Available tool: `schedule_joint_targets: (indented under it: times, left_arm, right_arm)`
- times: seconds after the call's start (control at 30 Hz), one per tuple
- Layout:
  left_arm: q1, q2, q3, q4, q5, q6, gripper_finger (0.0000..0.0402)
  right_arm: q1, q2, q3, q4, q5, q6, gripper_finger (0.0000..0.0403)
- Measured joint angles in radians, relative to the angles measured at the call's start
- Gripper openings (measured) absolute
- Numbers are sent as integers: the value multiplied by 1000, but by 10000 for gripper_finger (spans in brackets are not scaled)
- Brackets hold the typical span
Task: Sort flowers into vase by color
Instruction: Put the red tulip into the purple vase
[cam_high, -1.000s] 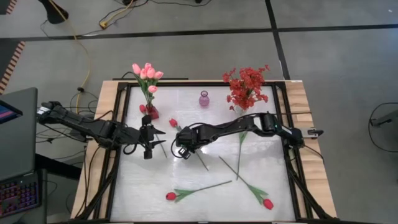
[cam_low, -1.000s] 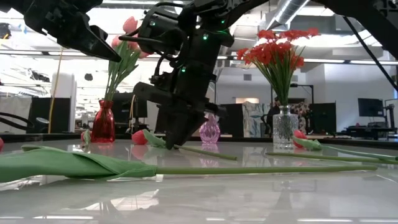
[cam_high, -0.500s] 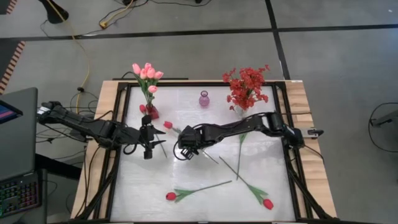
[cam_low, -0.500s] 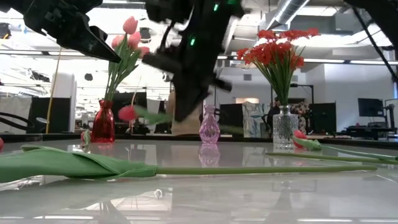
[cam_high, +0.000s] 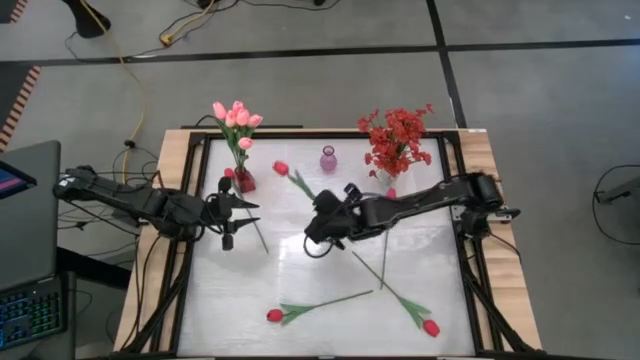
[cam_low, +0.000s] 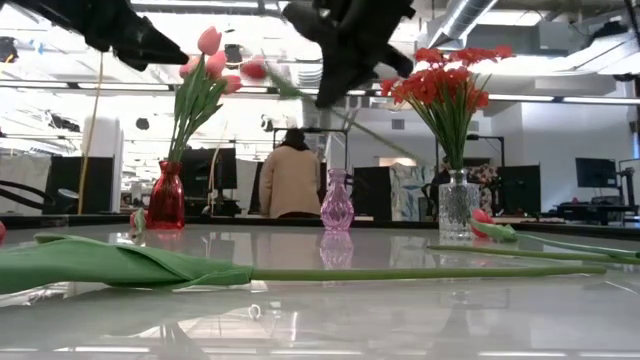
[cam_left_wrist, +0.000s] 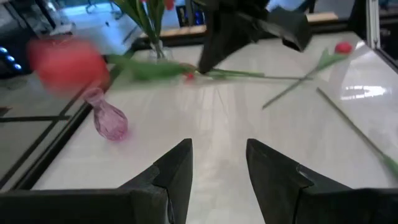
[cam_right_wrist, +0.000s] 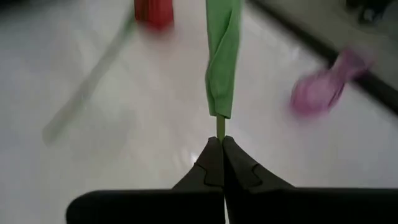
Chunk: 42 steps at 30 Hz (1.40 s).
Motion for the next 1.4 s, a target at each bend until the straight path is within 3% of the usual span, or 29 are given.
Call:
schedule_joint_targets:
  times: [0.1,0.2,0.3,0.53,0.9,1.1,1.4]
  left_arm:
    - [0,-15,0,4,-7,0,139]
    - [0,-15,0,7,-7,0,139]
    - [0,-14,0,8,-17,-10,139]
    - [0,-12,0,4,-18,-47,139]
    - [0,-1,0,3,-38,-39,139]
    - [0,-1,0,-2,-58,-36,139]
    - [0,-1,0,-2,-62,-34,139]
  right_arm:
    - [-19,-88,-135,287,42,-107,17]
    - [-53,-124,-253,668,2,-291,17]
    - [-92,-121,-317,925,-12,-450,17]
    - [-192,-52,-333,1207,97,-720,17]
    - [-268,155,-331,1909,203,-1147,17]
    - [-293,181,-330,2036,301,-1297,17]
    - [-333,181,-330,2066,301,-1302,17]
